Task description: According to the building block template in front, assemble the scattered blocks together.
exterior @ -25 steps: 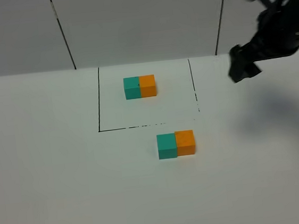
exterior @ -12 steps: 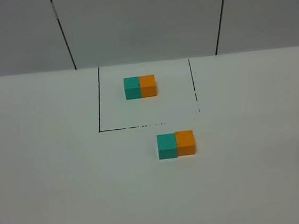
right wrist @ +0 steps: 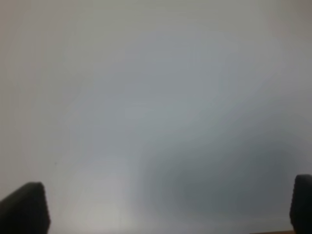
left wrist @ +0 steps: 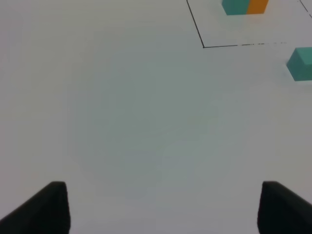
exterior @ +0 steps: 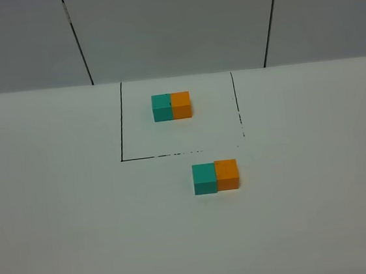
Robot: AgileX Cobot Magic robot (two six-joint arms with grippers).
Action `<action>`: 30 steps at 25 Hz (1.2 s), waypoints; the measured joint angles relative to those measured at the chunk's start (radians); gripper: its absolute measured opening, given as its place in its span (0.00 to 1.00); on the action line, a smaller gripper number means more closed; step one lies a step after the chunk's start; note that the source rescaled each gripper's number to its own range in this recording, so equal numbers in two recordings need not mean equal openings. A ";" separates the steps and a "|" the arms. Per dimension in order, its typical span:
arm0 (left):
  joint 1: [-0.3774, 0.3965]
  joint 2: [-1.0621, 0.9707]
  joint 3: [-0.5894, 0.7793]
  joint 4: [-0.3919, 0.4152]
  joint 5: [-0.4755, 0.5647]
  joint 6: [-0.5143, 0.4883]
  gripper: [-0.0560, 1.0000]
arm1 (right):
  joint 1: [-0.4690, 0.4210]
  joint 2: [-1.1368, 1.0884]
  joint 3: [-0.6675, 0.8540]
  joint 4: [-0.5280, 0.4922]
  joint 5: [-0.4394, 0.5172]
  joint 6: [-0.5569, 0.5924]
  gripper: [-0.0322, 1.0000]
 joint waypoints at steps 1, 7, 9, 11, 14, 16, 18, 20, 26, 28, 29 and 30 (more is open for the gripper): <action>0.000 0.000 0.000 0.000 0.000 0.000 0.74 | 0.018 -0.043 0.014 -0.004 0.001 0.006 1.00; 0.000 0.000 0.000 0.000 0.000 0.000 0.74 | 0.092 -0.244 0.067 -0.003 0.004 0.052 1.00; 0.000 0.000 0.000 0.000 0.000 0.000 0.74 | 0.101 -0.305 0.081 -0.003 0.003 0.061 1.00; 0.000 0.000 0.000 0.000 0.000 0.000 0.74 | 0.102 -0.356 0.091 -0.003 -0.003 0.063 1.00; 0.000 0.000 0.000 0.000 0.000 0.000 0.74 | 0.102 -0.420 0.096 -0.004 -0.011 0.066 1.00; 0.000 0.000 0.000 0.000 0.000 0.000 0.74 | 0.102 -0.451 0.096 -0.005 -0.012 0.069 1.00; 0.000 0.000 0.000 0.000 0.000 0.000 0.74 | 0.102 -0.481 0.097 -0.005 -0.014 0.070 1.00; 0.000 0.000 0.000 0.000 0.000 0.000 0.74 | 0.102 -0.503 0.097 -0.005 -0.014 0.070 1.00; 0.000 0.000 0.000 0.000 0.000 0.000 0.74 | 0.102 -0.509 0.098 -0.005 -0.014 0.070 0.99; 0.000 0.000 0.000 0.000 0.000 0.000 0.74 | 0.102 -0.509 0.098 -0.005 -0.014 0.070 0.98; 0.000 0.000 0.000 0.000 0.000 0.000 0.74 | 0.102 -0.509 0.098 -0.005 -0.014 0.070 0.97; 0.000 0.000 0.000 0.000 0.000 0.000 0.74 | 0.102 -0.509 0.098 -0.005 -0.014 0.070 0.96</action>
